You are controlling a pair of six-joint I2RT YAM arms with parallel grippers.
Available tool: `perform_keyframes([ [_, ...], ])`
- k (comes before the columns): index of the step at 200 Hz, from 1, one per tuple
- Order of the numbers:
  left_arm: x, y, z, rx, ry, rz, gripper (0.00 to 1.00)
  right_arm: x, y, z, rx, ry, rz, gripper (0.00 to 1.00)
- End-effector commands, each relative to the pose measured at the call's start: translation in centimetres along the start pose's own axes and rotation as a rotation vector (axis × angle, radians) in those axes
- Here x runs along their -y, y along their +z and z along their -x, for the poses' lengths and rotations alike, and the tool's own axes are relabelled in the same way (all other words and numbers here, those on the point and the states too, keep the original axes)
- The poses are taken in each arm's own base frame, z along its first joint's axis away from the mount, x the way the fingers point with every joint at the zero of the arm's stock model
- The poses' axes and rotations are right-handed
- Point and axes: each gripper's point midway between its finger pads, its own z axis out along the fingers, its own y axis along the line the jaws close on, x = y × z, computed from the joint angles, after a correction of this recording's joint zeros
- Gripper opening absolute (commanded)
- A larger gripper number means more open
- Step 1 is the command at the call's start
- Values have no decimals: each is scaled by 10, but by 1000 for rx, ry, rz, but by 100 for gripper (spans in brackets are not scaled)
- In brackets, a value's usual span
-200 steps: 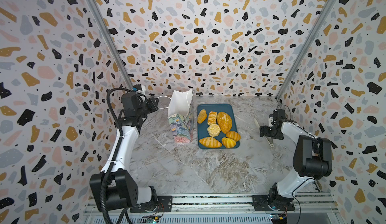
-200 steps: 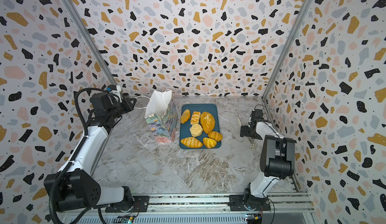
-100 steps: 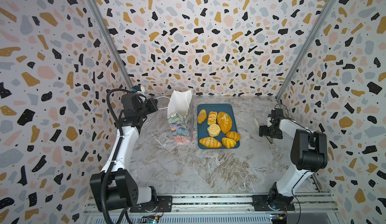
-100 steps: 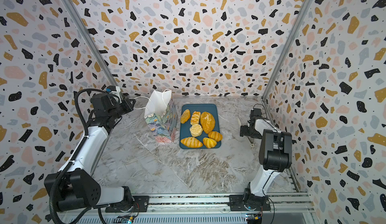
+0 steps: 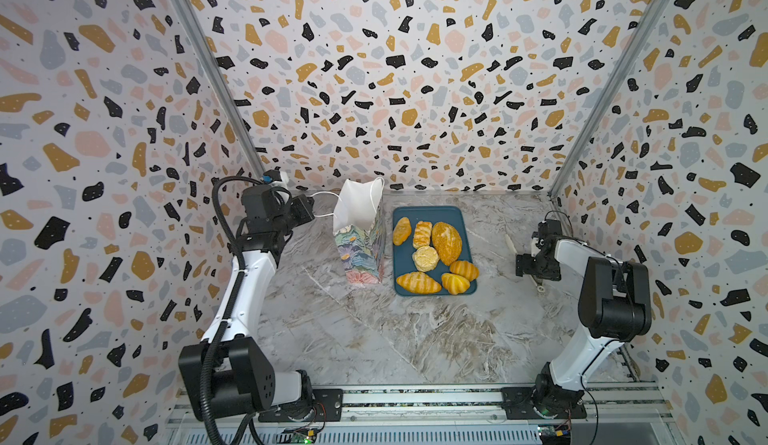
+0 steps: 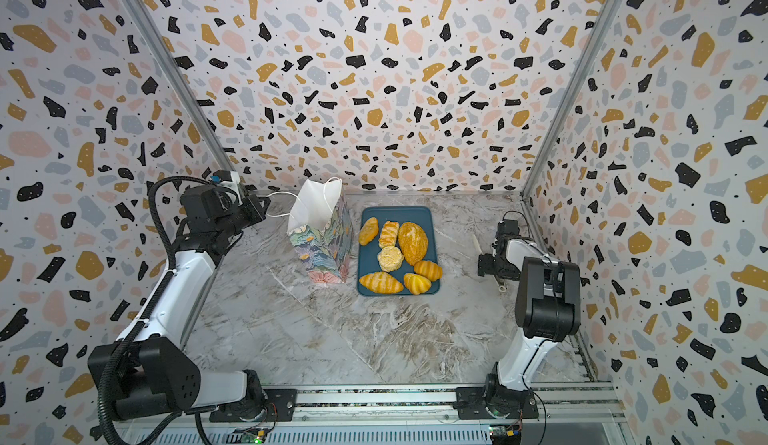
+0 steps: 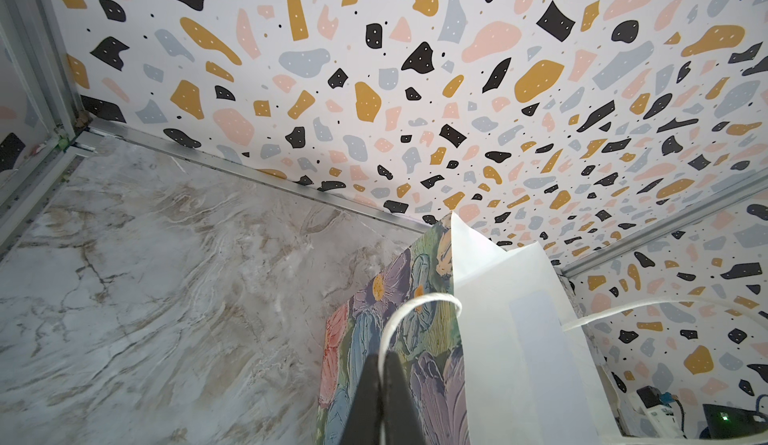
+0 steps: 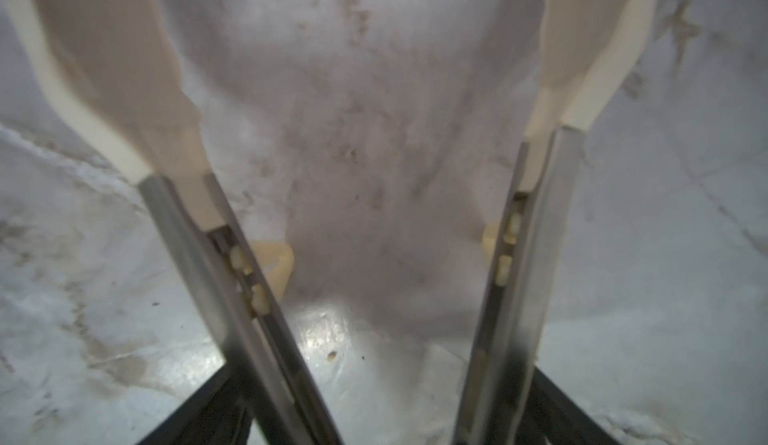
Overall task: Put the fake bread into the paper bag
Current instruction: 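Lift the tongs with the right gripper toward the bread tray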
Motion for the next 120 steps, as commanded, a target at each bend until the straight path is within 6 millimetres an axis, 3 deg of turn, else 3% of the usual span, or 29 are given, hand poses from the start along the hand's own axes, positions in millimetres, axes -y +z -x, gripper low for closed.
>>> perform_keyframes([
  [1,3,-5,10,37,11,-6,0,3,-5,1,17,5,-13,90],
  [54,1,-5,10,38,7,7,0,1,-3,3,18,7,-4,83],
  [89,1,-5,11,38,2,10,0,-3,-6,7,34,8,24,66],
  [120,2,-5,11,41,-3,4,0,-9,-10,5,50,16,47,60],
])
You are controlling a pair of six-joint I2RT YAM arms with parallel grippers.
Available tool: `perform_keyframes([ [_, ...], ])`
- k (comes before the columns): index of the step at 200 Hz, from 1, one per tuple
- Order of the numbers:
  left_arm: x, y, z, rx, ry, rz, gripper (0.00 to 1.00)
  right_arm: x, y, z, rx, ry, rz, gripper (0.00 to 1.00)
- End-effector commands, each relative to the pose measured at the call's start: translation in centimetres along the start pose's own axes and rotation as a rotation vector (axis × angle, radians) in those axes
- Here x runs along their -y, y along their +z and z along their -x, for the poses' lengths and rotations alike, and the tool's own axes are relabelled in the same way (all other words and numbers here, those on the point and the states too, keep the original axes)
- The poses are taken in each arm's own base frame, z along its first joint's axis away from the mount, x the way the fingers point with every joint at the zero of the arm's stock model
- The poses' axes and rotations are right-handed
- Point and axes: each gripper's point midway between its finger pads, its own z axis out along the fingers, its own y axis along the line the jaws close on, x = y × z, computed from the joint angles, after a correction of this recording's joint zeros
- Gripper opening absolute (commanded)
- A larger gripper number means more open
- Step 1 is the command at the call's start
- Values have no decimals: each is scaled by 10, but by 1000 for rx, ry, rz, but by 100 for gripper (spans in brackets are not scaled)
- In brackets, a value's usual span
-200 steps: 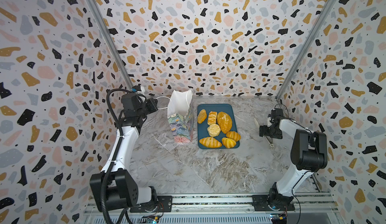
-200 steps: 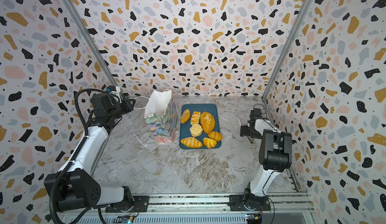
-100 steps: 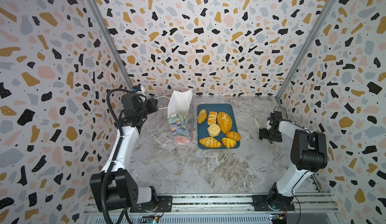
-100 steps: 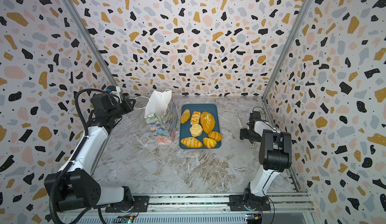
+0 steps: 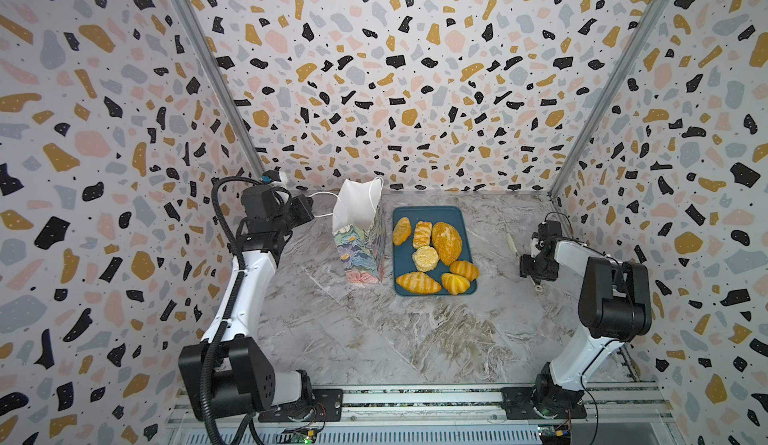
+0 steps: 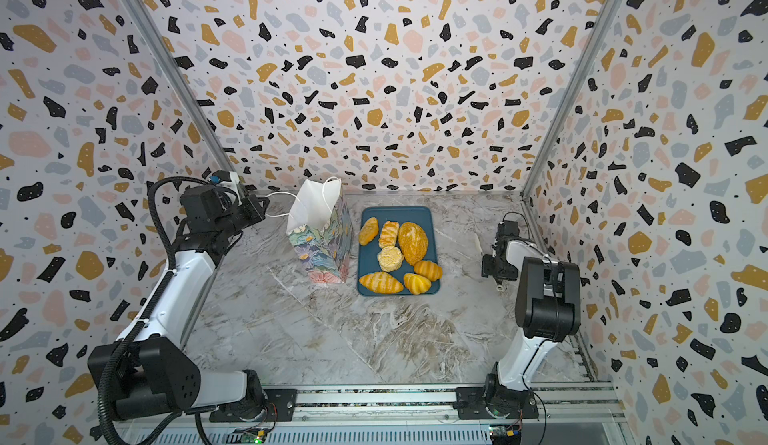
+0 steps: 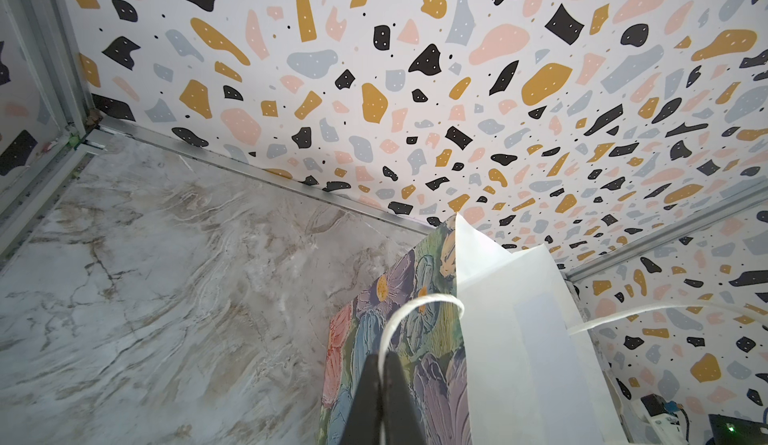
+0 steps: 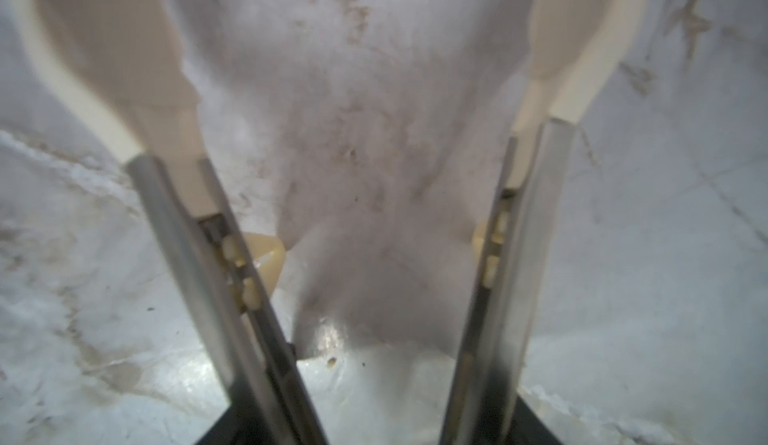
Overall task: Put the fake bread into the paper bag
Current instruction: 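Lift the tongs with the right gripper toward the bread tray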
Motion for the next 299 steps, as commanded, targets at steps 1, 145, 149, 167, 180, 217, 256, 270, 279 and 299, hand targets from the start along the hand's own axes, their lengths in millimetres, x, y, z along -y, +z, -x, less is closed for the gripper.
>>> perform_keyframes([
  [1,5,-5,11,37,4,-12,0,-5,-11,2,32,14,29,60],
  [145,10,-7,12,47,1,-40,0,-38,-72,6,165,-1,81,57],
  [149,10,-6,12,47,2,-38,0,-40,-74,5,167,-6,80,57],
  [167,11,-7,13,51,-1,-42,0,-48,-88,8,196,-21,82,57],
  [180,11,-7,14,52,0,-44,0,-55,-98,9,222,-30,97,58],
  [217,12,-8,15,58,6,-49,0,-68,-118,5,251,-63,132,58],
  [256,19,-9,16,74,-1,-91,0,-82,-135,-5,279,-101,155,58],
  [270,20,-8,15,63,-7,-97,0,-88,-138,-9,277,-104,176,58],
  [279,19,-7,16,61,-10,-92,0,-91,-141,-11,264,-103,178,58],
  [299,16,-5,14,50,-16,-82,0,-99,-148,-17,254,-107,164,58],
])
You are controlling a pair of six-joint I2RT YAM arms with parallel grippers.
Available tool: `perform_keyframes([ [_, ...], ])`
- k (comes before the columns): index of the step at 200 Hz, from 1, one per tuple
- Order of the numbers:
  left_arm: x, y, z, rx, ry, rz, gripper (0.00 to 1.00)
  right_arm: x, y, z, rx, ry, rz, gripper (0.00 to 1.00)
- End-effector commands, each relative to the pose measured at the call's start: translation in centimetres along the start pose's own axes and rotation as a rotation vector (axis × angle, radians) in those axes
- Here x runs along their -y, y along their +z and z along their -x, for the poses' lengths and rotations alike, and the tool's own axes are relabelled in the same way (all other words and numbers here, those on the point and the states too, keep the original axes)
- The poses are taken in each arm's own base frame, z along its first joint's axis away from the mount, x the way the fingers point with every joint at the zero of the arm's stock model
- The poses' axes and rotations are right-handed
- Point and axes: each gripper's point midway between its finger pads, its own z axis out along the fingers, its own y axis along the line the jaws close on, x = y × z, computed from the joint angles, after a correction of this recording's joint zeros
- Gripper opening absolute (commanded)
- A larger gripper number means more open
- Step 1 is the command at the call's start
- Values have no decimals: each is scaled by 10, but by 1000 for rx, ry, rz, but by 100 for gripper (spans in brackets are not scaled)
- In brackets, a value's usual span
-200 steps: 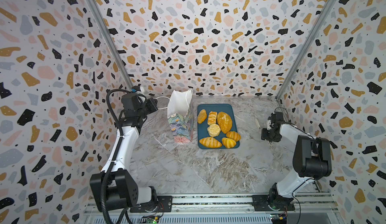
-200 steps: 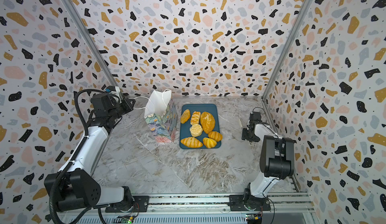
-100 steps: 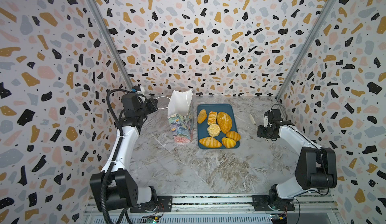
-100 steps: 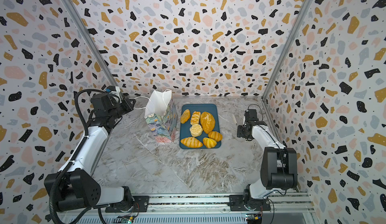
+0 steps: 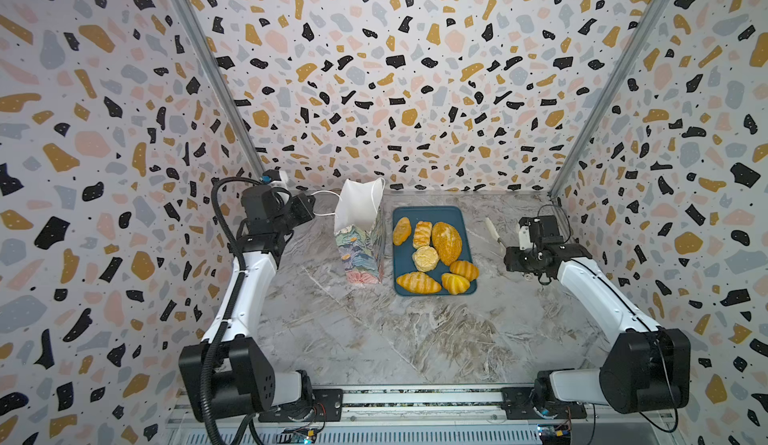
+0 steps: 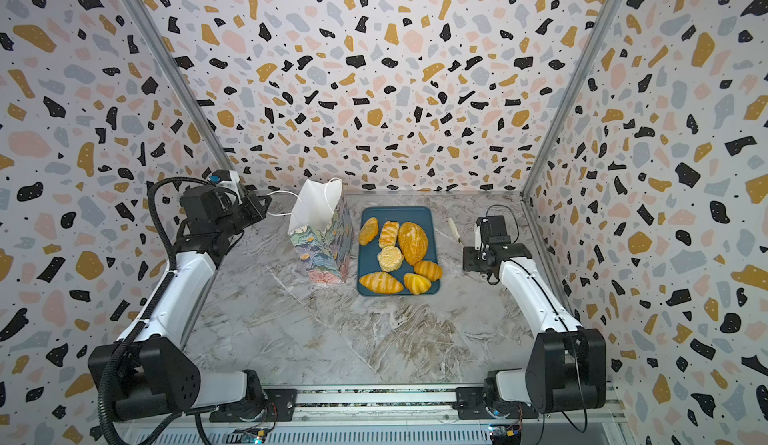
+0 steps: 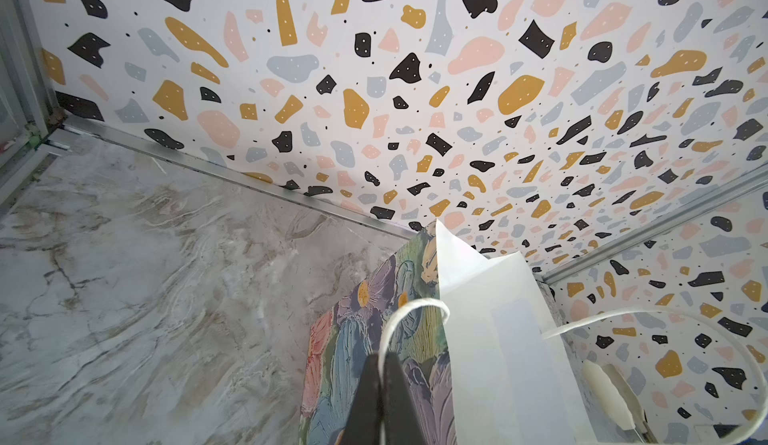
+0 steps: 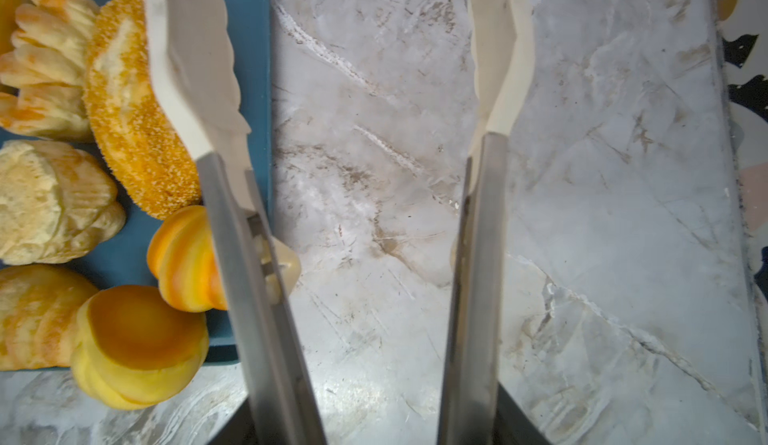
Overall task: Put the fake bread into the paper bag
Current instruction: 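Lift the tongs with the right gripper toward the bread tray, then lower the tongs with the right gripper over the round bun on the tray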
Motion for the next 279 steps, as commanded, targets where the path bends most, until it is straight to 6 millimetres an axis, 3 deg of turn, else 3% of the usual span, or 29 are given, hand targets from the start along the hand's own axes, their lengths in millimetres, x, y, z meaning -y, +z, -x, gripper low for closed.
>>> perform_keyframes([
  [1,7,-4,11,34,13,-27,0,-12,-16,-2,-4,11,-6,58],
  [32,4,0,8,10,10,-18,0,-36,-30,-4,0,-2,-10,58],
  [70,6,-1,10,15,0,-24,0,-64,-44,-23,-20,-4,-25,58],
  [140,16,2,13,12,-44,-82,0,-135,-79,-43,13,-58,74,58],
  [216,22,-6,12,56,-58,-118,0,-171,-86,-53,-17,-201,101,58],
  [279,20,-6,13,56,-9,-104,0,-164,-68,-62,-71,-290,-58,58],
])
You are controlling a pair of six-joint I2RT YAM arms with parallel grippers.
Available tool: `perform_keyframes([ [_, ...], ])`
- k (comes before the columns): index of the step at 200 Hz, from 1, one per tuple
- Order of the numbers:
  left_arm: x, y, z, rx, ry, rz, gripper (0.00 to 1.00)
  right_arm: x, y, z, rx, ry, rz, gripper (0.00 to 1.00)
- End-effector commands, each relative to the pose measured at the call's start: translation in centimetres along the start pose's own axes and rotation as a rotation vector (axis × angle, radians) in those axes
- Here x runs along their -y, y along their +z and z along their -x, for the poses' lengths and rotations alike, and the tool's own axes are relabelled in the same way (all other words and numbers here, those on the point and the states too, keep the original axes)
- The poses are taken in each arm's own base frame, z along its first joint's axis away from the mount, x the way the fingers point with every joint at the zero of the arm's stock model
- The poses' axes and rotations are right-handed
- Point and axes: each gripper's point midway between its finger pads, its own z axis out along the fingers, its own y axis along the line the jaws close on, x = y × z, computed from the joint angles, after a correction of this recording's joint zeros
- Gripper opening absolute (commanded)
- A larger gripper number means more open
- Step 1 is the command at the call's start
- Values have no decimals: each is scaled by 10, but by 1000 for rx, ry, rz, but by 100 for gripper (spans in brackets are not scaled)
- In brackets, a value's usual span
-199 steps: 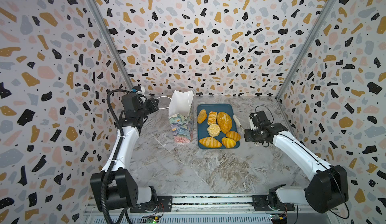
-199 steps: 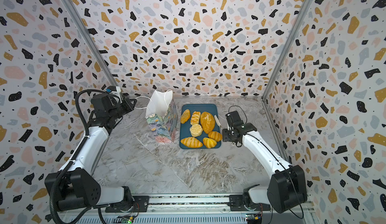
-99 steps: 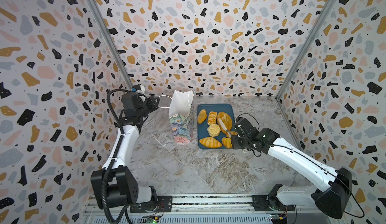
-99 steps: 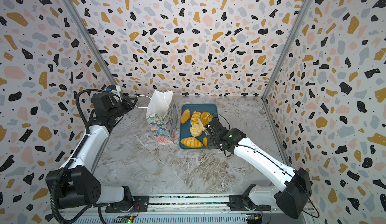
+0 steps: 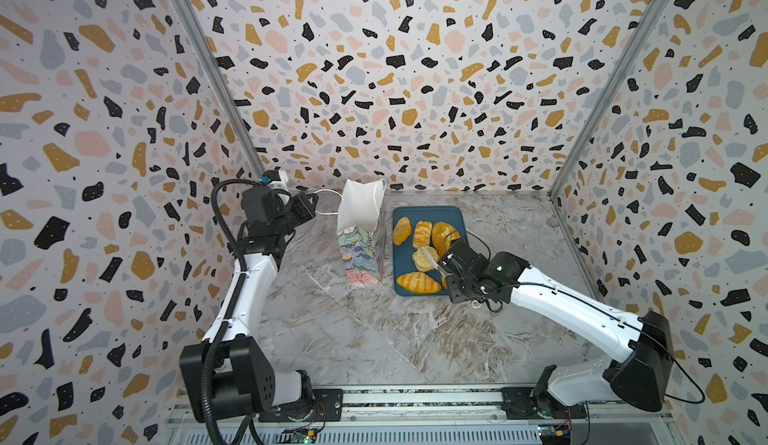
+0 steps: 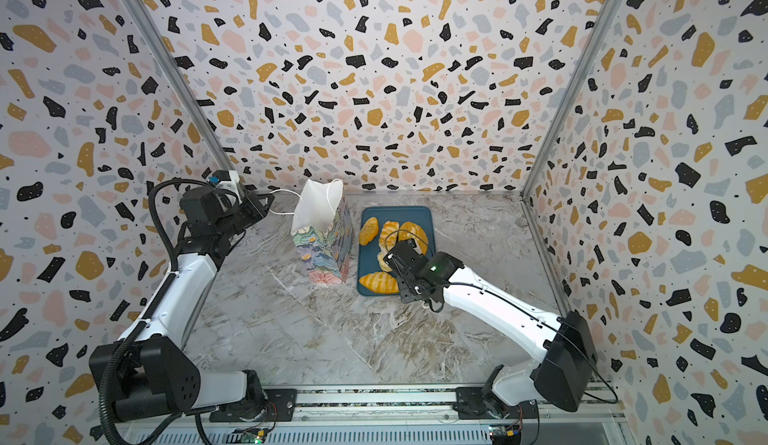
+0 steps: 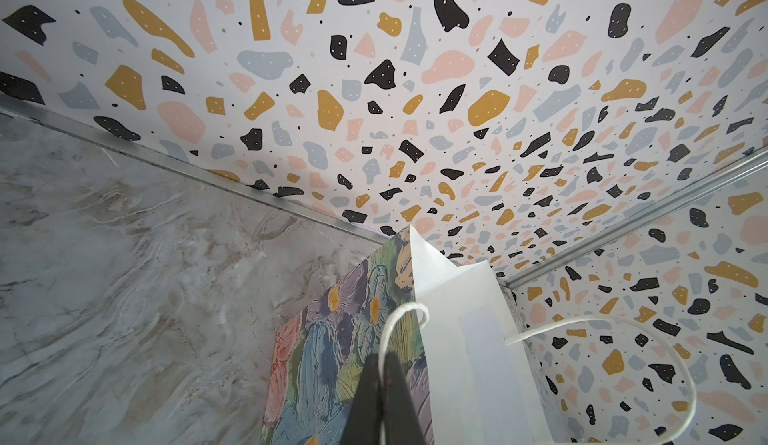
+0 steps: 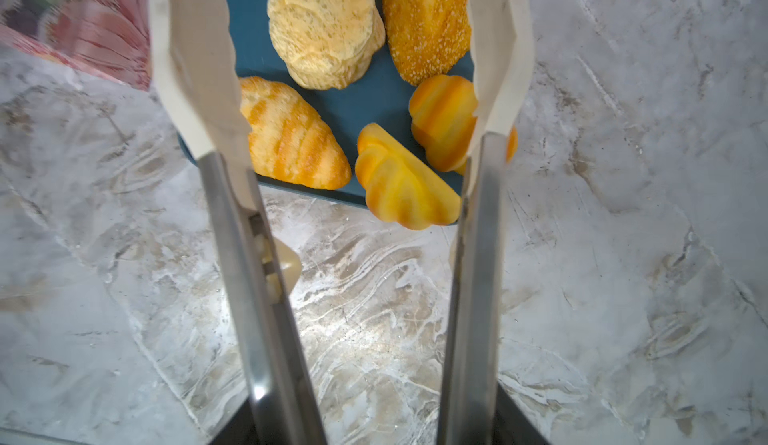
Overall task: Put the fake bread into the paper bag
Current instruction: 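Lower the tongs with the right gripper over the round bun on the tray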
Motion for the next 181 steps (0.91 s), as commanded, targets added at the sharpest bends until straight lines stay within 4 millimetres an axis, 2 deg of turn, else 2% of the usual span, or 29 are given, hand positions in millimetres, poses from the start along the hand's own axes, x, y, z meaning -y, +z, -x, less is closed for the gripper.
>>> perform_keyframes([
  [1,10,-6,12,41,50,-27,0,9,-10,11,31,-16,-69,58],
  [33,14,-8,14,43,52,-40,0,0,-8,16,37,-59,-29,58],
  [65,13,-15,16,70,75,-11,0,-11,3,17,-9,-97,6,59],
  [91,14,-13,16,67,64,-22,0,-20,15,10,-70,-107,14,59],
  [112,13,-11,14,59,62,-20,0,-26,16,14,-73,-110,34,59],
  [147,10,-13,15,70,71,-2,0,-24,11,22,-64,-114,21,59],
  [181,9,-11,13,58,67,-1,0,-22,16,22,-78,-121,8,59],
])
